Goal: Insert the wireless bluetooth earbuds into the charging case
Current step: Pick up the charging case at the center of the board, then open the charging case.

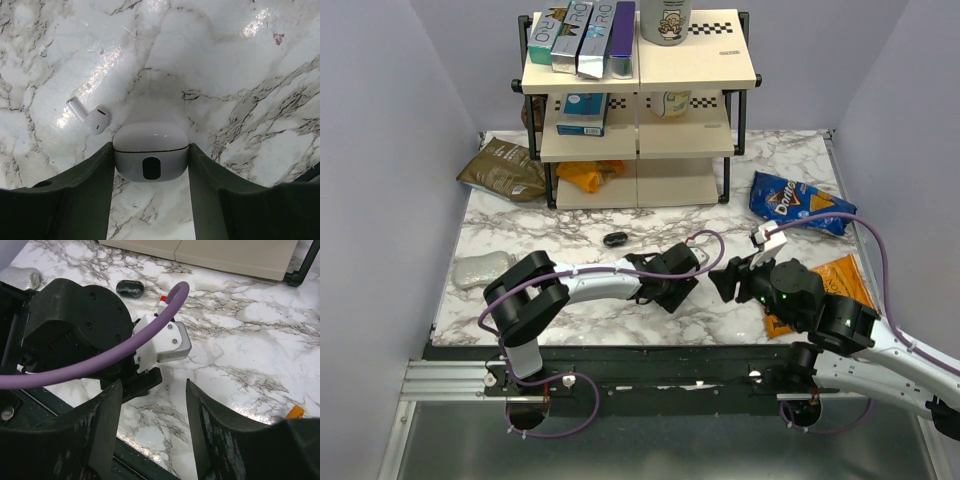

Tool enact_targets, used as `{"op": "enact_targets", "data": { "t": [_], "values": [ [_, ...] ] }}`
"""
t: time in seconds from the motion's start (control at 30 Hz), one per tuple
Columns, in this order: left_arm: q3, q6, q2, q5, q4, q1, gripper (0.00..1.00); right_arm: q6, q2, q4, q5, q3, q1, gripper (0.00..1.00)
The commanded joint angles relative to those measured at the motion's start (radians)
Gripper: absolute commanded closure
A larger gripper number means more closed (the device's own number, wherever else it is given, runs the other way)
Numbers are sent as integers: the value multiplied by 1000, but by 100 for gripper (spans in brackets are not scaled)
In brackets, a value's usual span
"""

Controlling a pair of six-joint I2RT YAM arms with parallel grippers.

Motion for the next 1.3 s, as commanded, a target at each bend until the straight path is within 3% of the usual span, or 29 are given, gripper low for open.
{"op": "enact_targets", "data": {
  "t": [0.0, 0.27, 0.5, 0.63, 0.77, 0.87, 1.07, 1.27],
  "values": [
    [-19, -4, -17, -32, -42, -7, 53, -6, -12, -41, 29, 26, -3, 37],
    [-91, 40, -178, -43, 101, -4, 100, 52, -7, -57, 73, 115, -1, 36],
    [-233, 83, -427, -26, 317, 8, 100, 208, 65, -190, 202, 274, -3, 28],
    [-469, 69, -714, 26, 673, 7, 100, 153, 79, -129, 138, 262, -3, 28],
    [-706, 141, -905, 65, 963, 0, 100, 87, 109, -74, 28, 253, -1, 28],
    [-770, 227, -978, 49, 1001, -19, 100, 15, 166, -41, -93, 277, -2, 28],
    [-757, 379, -999, 20, 977, -36, 100, -55, 310, -64, -271, 397, -1, 27],
    [-723, 503, -988, -20, 945, -44, 100, -72, 396, -60, -325, 441, -1, 27]
  ]
}}
